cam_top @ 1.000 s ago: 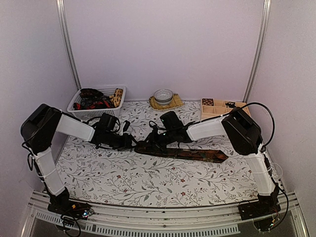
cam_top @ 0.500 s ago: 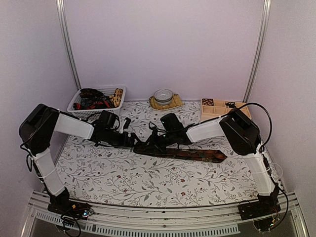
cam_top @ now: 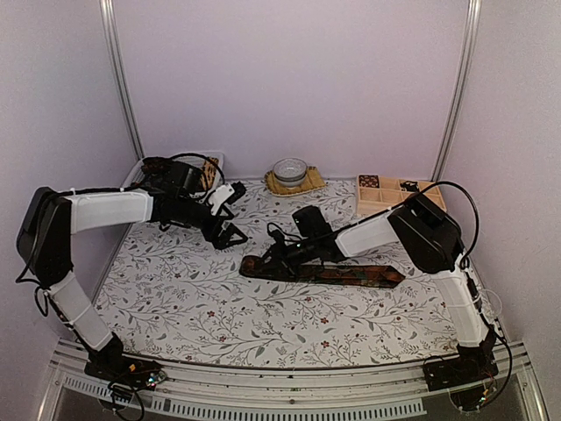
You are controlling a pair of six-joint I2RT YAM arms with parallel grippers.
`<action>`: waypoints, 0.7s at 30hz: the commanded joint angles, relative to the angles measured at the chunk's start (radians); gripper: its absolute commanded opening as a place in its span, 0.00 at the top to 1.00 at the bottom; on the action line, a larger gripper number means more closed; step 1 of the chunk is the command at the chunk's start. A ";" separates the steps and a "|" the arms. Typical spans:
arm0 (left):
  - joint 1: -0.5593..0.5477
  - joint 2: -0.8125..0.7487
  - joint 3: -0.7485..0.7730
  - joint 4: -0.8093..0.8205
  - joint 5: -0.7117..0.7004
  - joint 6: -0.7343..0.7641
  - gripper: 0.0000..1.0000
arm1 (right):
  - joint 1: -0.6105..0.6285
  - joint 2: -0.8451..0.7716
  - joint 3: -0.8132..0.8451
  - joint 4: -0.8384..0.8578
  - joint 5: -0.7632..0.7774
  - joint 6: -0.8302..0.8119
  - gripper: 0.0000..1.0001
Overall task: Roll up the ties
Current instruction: Roll the tie at the center of the board.
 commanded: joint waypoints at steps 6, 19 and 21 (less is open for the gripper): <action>-0.025 0.055 -0.021 -0.080 0.123 0.439 0.00 | -0.010 0.112 -0.074 -0.098 0.004 -0.015 0.82; -0.059 0.122 -0.050 -0.027 0.158 0.583 0.05 | -0.015 0.081 -0.122 -0.074 -0.015 -0.027 0.82; -0.076 0.139 -0.048 -0.024 0.117 0.595 0.07 | -0.015 0.075 -0.127 -0.068 -0.025 -0.027 0.82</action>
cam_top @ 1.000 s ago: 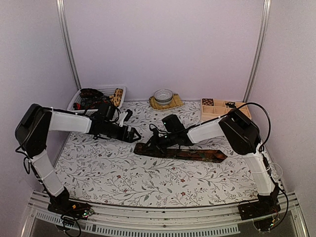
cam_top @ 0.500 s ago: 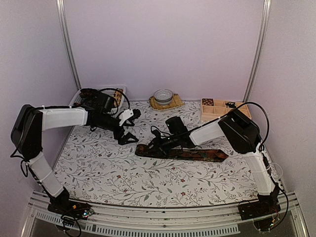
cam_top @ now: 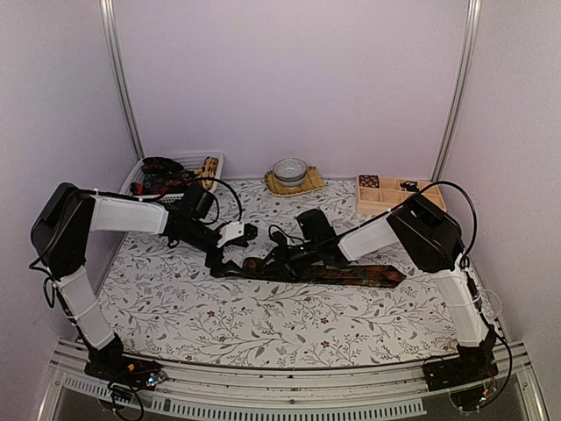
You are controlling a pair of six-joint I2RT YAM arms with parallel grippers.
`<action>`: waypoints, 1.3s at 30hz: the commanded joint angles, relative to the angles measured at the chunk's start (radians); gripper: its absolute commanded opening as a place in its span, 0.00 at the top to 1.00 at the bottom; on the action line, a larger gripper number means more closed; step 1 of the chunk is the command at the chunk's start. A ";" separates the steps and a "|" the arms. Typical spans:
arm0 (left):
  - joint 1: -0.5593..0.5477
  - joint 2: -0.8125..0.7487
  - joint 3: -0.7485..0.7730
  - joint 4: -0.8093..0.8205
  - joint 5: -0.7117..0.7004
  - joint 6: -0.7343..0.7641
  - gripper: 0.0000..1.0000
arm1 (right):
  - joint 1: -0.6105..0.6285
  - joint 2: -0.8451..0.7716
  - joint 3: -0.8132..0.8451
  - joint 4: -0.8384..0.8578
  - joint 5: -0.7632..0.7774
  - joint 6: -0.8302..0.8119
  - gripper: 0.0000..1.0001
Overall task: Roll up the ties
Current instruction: Roll the tie at the center of the board.
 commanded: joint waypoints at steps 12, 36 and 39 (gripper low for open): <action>-0.145 0.131 0.057 0.021 -0.209 0.111 0.16 | -0.005 0.030 -0.107 -0.152 -0.064 -0.039 0.83; -0.243 0.178 0.079 -0.053 -0.319 0.054 0.61 | -0.023 -0.066 -0.181 -0.059 -0.072 -0.036 0.66; -0.244 0.177 0.092 -0.069 -0.318 0.038 0.49 | -0.023 -0.054 -0.176 -0.069 -0.070 -0.043 0.77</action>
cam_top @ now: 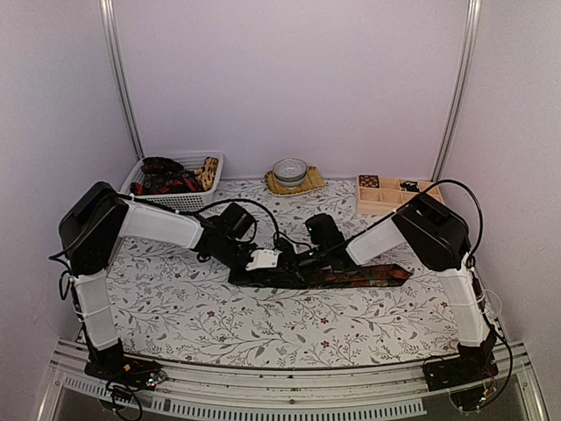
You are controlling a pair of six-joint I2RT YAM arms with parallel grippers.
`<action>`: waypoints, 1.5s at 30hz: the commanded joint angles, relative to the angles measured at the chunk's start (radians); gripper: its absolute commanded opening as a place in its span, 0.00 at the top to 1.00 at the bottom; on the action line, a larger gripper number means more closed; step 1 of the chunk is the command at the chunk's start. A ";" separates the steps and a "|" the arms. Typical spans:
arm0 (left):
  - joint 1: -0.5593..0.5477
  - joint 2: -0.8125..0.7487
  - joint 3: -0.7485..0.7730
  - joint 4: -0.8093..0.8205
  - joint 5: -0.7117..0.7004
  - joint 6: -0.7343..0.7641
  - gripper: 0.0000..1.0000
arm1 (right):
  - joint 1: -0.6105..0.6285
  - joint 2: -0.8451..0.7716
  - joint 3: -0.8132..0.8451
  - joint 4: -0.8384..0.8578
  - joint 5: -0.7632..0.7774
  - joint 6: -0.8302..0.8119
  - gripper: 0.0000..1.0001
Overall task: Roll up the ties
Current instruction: Roll the tie at the center of the board.
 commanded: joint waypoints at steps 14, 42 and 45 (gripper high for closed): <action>0.028 -0.244 -0.038 -0.026 0.131 -0.553 0.15 | -0.027 0.089 -0.062 -0.129 0.034 -0.006 0.86; 0.135 -0.107 -0.433 0.694 0.315 -1.809 0.33 | -0.041 0.105 -0.133 -0.004 -0.002 0.069 0.86; 0.122 -0.078 -0.451 0.745 0.315 -1.844 0.34 | -0.040 0.107 -0.131 -0.006 -0.004 0.067 0.86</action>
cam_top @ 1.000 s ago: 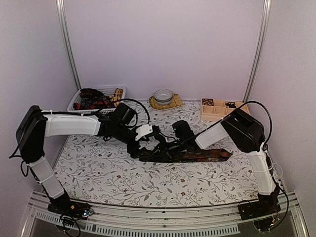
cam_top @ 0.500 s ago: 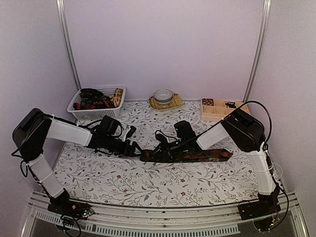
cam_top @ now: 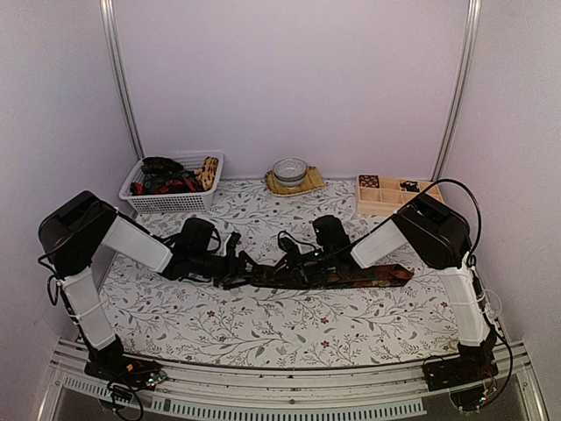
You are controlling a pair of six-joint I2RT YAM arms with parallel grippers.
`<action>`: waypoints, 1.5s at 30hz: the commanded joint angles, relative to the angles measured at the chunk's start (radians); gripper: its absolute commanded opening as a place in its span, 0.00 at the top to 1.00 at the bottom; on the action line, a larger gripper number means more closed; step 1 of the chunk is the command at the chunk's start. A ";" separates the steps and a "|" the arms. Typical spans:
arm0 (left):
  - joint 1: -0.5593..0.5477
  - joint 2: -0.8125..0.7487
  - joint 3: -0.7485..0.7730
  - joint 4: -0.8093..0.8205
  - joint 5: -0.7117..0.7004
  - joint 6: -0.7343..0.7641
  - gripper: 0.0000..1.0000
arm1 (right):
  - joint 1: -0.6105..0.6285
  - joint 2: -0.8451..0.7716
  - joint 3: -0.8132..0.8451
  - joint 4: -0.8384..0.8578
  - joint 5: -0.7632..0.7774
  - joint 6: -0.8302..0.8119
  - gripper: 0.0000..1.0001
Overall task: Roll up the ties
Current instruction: Roll the tie at the center of the board.
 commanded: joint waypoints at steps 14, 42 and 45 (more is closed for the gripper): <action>-0.031 0.198 -0.099 0.428 0.070 -0.249 0.43 | -0.016 0.111 -0.067 -0.151 0.041 -0.004 0.86; -0.053 0.287 -0.138 0.612 -0.037 -0.325 0.32 | -0.016 0.115 -0.065 -0.158 0.037 -0.006 0.87; -0.055 0.267 -0.102 0.498 -0.050 -0.264 0.32 | -0.015 0.114 -0.063 -0.157 0.035 -0.005 0.87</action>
